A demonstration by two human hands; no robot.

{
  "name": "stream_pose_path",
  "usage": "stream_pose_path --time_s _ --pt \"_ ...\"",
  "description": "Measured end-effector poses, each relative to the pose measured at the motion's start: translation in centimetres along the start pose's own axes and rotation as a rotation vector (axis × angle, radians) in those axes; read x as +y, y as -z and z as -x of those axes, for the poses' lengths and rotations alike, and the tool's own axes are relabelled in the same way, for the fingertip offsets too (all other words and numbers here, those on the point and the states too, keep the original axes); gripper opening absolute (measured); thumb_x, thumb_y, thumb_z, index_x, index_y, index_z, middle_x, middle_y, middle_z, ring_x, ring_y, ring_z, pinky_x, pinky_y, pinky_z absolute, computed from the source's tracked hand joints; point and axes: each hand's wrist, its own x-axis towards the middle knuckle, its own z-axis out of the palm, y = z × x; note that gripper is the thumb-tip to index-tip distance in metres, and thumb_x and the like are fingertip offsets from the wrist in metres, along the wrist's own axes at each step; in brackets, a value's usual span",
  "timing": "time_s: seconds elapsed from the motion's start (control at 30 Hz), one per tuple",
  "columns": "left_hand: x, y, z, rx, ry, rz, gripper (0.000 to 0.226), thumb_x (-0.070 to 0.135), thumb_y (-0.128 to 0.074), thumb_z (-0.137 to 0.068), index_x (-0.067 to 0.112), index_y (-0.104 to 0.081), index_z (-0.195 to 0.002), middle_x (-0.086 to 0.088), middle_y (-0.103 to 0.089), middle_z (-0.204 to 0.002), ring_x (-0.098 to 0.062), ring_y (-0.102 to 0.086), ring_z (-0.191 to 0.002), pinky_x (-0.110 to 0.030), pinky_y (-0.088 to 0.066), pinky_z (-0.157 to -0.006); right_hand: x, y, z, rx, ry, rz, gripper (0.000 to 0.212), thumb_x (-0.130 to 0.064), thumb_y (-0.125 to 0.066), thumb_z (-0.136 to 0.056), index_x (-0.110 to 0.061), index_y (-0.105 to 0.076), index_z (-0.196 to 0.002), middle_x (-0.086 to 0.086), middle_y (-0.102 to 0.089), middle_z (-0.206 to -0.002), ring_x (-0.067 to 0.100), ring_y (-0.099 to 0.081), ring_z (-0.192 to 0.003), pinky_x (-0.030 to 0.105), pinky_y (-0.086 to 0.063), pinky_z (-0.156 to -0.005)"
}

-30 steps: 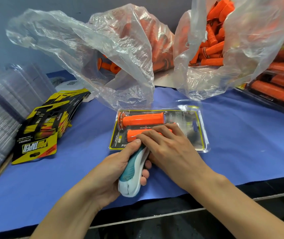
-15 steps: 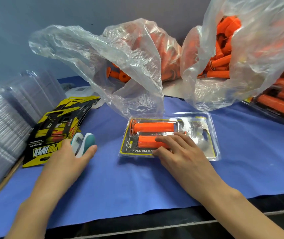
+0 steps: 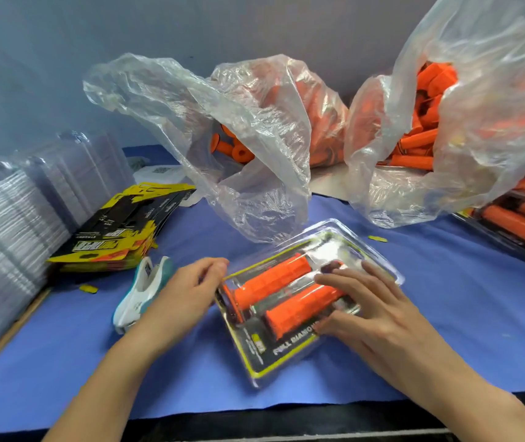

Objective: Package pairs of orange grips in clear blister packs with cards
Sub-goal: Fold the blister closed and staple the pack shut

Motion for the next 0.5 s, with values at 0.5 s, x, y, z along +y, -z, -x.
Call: stream_pose_path --time_s 0.5 --pt "4.9 -7.1 4.7 -0.652 0.329 0.427 0.022 0.018 -0.058 -0.088 0.018 -0.075 -0.074 -0.012 -0.072 -0.08 -0.017 -0.066 -0.06 -0.024 -0.054 -0.056 0.3 4.5 -0.2 -0.014 -0.406 -0.271 0.024 -0.042 -0.056 -0.094 -0.035 -0.07 -0.113 -0.017 -0.063 -0.119 0.009 -0.06 -0.11 0.033 -0.045 -0.095"
